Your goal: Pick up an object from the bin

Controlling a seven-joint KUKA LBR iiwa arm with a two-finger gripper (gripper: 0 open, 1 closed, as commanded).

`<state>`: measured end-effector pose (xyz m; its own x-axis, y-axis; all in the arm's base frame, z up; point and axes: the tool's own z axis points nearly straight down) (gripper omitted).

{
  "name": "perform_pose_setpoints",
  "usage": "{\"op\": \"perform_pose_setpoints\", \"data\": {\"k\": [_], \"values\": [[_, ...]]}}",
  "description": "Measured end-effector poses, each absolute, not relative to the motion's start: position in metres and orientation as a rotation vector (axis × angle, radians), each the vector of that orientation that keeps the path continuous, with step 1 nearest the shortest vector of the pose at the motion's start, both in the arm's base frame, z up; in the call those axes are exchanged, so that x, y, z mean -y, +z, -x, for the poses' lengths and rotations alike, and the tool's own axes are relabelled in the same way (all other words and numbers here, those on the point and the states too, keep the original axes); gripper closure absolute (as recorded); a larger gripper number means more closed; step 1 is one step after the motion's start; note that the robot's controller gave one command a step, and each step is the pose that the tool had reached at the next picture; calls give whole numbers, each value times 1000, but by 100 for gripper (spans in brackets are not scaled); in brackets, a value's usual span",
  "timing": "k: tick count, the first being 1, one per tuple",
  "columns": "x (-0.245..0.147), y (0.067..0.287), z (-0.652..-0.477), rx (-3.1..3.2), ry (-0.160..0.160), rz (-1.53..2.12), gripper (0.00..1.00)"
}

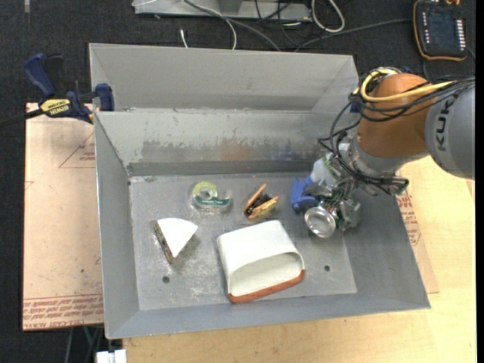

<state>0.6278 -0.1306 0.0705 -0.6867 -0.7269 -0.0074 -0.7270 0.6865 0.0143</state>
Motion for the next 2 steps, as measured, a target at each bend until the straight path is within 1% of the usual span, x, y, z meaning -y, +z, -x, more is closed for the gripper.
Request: {"op": "perform_pose_setpoints", "data": {"k": [2], "values": [[130, 75, -628, -2884, 27, 1241, 100]]}}
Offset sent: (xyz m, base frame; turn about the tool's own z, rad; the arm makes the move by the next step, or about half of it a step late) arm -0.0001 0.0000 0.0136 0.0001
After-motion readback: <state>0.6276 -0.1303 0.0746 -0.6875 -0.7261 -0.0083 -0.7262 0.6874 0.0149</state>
